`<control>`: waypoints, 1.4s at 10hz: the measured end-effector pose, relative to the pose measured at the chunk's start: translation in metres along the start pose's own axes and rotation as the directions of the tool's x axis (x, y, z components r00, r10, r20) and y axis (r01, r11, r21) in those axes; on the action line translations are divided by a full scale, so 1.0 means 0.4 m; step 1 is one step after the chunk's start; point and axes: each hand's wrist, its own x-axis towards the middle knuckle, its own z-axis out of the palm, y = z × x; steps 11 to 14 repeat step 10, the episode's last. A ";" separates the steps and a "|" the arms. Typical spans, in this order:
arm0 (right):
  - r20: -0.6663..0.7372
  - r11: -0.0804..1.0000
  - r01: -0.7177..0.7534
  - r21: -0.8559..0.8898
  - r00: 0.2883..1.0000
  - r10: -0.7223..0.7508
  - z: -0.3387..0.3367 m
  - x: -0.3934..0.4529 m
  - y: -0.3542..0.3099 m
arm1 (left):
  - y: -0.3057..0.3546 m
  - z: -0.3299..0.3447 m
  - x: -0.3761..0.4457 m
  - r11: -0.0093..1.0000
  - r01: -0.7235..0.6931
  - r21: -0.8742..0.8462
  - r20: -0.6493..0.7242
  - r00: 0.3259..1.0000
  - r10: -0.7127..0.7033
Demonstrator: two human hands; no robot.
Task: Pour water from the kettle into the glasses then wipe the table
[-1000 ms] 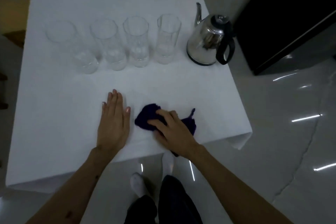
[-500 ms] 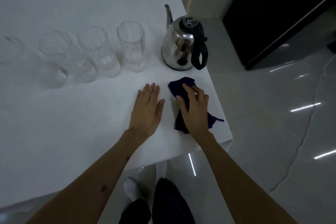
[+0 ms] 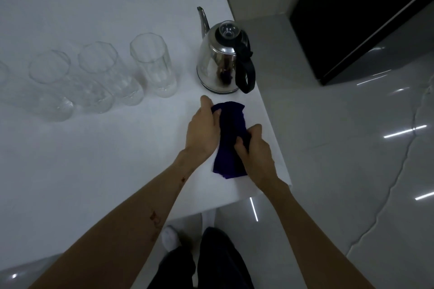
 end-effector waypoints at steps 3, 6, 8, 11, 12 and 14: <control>-0.289 0.909 0.080 -0.409 0.933 -0.212 0.009 -0.008 0.047 | -0.027 0.024 -0.023 0.968 -0.031 0.248 -0.135 0.989 0.066; 0.031 0.810 0.248 -0.532 0.961 -0.274 0.058 -0.039 0.102 | -0.110 0.074 -0.211 0.809 -0.224 0.544 0.178 0.973 0.150; 0.066 0.809 0.195 -0.555 0.979 -0.191 0.067 -0.042 0.084 | -0.114 0.068 -0.231 0.773 -0.231 0.591 0.250 0.963 0.096; 0.112 0.846 0.172 -0.505 0.985 -0.134 0.040 -0.053 0.024 | -0.075 -0.010 -0.239 0.804 -0.286 0.522 0.390 0.918 0.073; 0.112 0.846 0.172 -0.505 0.985 -0.134 0.040 -0.053 0.024 | -0.075 -0.010 -0.239 0.804 -0.286 0.522 0.390 0.918 0.073; 0.112 0.846 0.172 -0.505 0.985 -0.134 0.040 -0.053 0.024 | -0.075 -0.010 -0.239 0.804 -0.286 0.522 0.390 0.918 0.073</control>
